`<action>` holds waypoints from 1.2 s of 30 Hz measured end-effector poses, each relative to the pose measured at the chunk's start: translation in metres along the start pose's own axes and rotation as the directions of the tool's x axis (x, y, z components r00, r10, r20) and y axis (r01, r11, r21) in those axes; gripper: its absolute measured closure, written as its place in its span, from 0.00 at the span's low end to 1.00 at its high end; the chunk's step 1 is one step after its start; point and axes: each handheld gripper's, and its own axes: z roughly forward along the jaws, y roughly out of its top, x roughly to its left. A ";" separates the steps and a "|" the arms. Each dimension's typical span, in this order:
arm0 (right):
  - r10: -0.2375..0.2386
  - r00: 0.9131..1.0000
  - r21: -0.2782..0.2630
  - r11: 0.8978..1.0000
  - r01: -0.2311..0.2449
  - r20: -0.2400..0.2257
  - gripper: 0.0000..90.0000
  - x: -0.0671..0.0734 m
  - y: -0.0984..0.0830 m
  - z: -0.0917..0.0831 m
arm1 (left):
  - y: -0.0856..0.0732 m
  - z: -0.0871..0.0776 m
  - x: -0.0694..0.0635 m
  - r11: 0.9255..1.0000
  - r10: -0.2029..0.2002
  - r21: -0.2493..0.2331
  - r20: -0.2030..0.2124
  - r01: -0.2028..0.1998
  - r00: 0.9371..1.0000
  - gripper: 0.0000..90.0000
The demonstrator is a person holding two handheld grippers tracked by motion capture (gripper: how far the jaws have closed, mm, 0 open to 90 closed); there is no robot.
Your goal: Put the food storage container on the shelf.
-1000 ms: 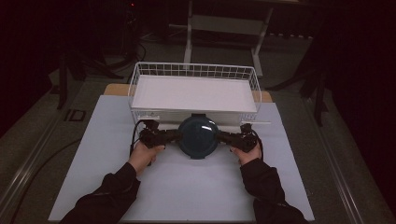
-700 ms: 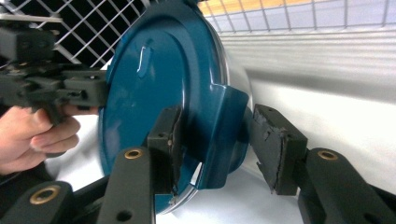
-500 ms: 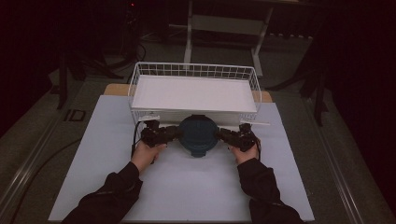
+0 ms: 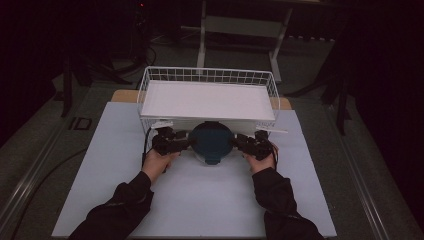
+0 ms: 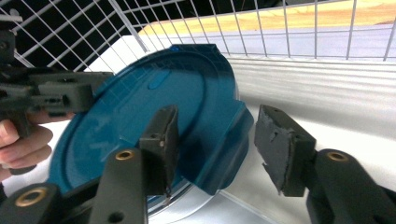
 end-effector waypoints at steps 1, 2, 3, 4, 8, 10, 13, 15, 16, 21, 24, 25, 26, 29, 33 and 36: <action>0.000 1.000 0.000 1.000 0.000 0.000 0.52 0.000 0.000 0.000 | -0.001 -0.002 -0.001 1.000 0.003 0.004 0.020 -0.004 1.000 0.36; -0.005 1.000 0.000 1.000 0.005 -0.001 0.51 0.001 0.000 -0.001 | -0.002 -0.003 -0.002 1.000 0.015 0.012 0.042 -0.016 0.999 0.31; -0.011 1.000 -0.005 1.000 0.011 -0.001 0.51 0.001 -0.001 -0.002 | -0.002 -0.005 -0.004 0.999 0.033 0.014 0.050 -0.033 0.998 0.27; -0.006 1.000 -0.001 1.000 0.006 -0.013 0.51 0.002 -0.002 -0.004 | -0.004 -0.007 -0.007 1.000 0.006 0.019 0.055 -0.007 0.998 0.27; -0.027 1.000 0.002 1.000 0.027 -0.010 0.50 0.010 -0.007 -0.016 | -0.006 -0.015 -0.010 0.999 0.018 0.043 0.083 -0.022 0.996 0.10; -0.042 0.999 0.007 0.999 0.042 -0.004 0.50 0.013 -0.008 -0.022 | -0.008 -0.021 -0.016 0.998 0.023 0.059 0.116 -0.030 0.993 0.00; -0.039 0.999 0.011 0.999 0.039 -0.016 0.51 0.016 -0.010 -0.028 | -0.009 -0.027 -0.021 0.997 0.029 0.067 0.132 -0.038 0.991 0.00; -0.061 0.998 0.019 0.998 0.061 -0.026 0.52 0.025 -0.013 -0.036 | -0.010 -0.032 -0.027 0.995 0.049 0.077 0.146 -0.060 0.988 0.00; -0.063 0.997 0.017 0.998 0.064 -0.036 0.52 0.029 -0.014 -0.039 | -0.011 -0.035 -0.030 0.995 0.050 0.076 0.156 -0.062 0.987 0.00; -0.082 0.995 0.021 0.996 0.083 -0.060 0.59 0.044 -0.021 -0.046 | -0.015 -0.048 -0.044 0.991 0.089 0.082 0.158 -0.103 0.983 0.00; -0.089 0.992 0.049 0.994 0.094 -0.092 0.69 0.057 -0.027 -0.046 | -0.016 -0.062 -0.053 0.989 0.111 0.080 0.165 -0.125 0.980 0.00; -0.089 0.992 0.049 0.994 0.094 -0.092 0.69 0.057 -0.027 -0.046 | -0.016 -0.062 -0.053 0.989 0.111 0.080 0.165 -0.125 0.980 0.00; -0.092 0.991 0.053 0.994 0.097 -0.098 0.71 0.059 -0.028 -0.046 | -0.016 -0.066 -0.055 0.989 0.113 0.075 0.170 -0.127 0.979 0.00; -0.112 0.986 0.076 0.990 0.122 -0.122 0.83 0.070 -0.033 -0.042 | -0.020 -0.080 -0.064 0.985 0.148 0.069 0.163 -0.161 0.976 0.00; -0.127 0.982 0.102 0.985 0.141 -0.139 0.90 0.078 -0.037 -0.036 | -0.025 -0.092 -0.068 0.986 0.149 0.053 0.157 -0.158 0.976 0.00; -0.129 0.979 0.118 0.982 0.149 -0.159 1.00 0.082 -0.040 -0.029 | -0.030 -0.100 -0.070 0.987 0.146 0.049 0.149 -0.155 0.978 0.00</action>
